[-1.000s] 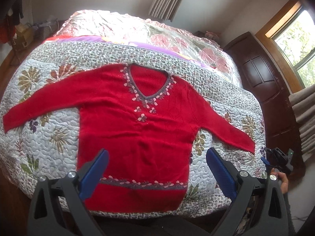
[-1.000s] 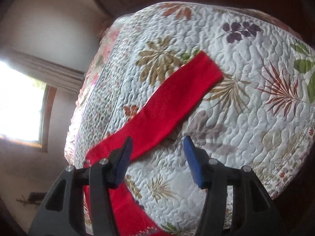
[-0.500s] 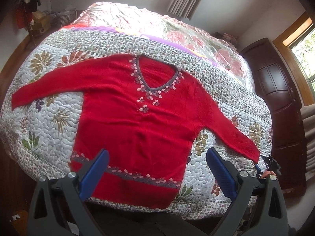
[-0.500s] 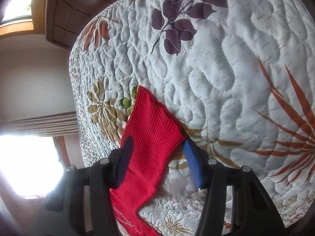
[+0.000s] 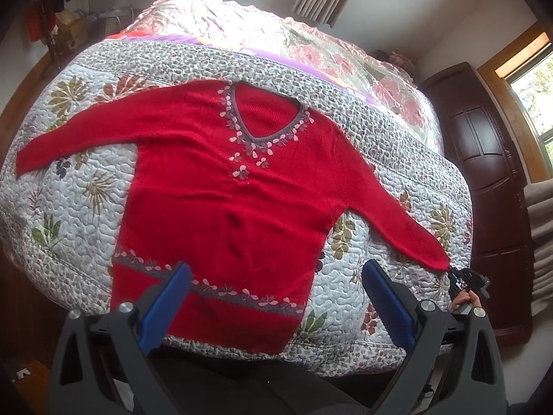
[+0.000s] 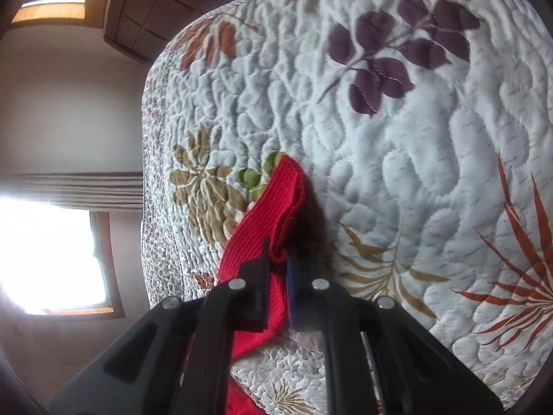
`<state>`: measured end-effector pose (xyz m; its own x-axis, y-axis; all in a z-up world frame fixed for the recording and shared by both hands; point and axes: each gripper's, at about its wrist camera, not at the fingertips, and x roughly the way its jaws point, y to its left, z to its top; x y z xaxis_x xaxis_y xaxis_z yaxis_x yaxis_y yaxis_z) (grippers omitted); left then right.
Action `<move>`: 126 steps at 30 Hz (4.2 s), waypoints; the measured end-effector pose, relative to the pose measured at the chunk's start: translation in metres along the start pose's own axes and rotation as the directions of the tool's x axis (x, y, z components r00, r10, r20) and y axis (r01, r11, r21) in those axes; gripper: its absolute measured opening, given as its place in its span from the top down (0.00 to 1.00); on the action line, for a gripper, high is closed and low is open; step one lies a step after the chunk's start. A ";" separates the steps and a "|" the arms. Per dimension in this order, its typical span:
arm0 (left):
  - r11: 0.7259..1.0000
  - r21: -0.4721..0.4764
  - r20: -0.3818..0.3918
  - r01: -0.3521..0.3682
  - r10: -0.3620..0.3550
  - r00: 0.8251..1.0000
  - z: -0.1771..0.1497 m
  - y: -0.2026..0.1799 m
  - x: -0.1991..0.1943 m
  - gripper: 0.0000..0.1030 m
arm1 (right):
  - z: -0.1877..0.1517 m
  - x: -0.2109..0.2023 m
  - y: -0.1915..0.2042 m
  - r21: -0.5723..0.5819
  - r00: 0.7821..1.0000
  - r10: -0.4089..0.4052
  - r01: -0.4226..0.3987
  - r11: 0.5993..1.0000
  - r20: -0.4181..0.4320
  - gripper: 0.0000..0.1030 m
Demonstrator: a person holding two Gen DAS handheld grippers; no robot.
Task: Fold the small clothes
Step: 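Grasp the red sweater's sleeve cuff with the right tool, then lift the sleeve with the right tool and fold it across the chest, then open the right tool to release the sleeve while the left tool grasps its cuff, then drag the folded sleeve cuff with the left tool to straighten it, then release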
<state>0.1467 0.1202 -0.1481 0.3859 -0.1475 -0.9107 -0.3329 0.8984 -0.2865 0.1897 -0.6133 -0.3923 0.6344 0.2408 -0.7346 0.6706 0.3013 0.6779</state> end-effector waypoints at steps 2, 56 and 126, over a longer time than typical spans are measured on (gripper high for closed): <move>1.000 -0.027 -0.004 0.011 -0.011 1.000 0.001 0.007 0.001 0.04 | -0.003 -0.005 0.018 -0.051 1.000 0.008 -0.007 0.999 0.014 0.94; 0.980 -0.004 -0.061 0.200 -0.200 0.978 0.148 0.171 0.058 0.04 | -0.439 0.179 0.339 -0.846 0.971 -0.163 -0.066 0.530 -0.177 0.94; 0.928 0.078 -0.258 0.364 -0.334 0.907 0.272 0.176 0.219 0.97 | -0.554 0.112 0.171 -0.791 0.820 -0.456 0.007 0.612 -0.346 0.51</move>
<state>0.4064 0.3582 -0.3167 0.2390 -0.5401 -0.8070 -0.1020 0.8125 -0.5740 0.1621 -0.0242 -0.3750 0.0811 0.3788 -0.9219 0.1110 0.9158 0.3860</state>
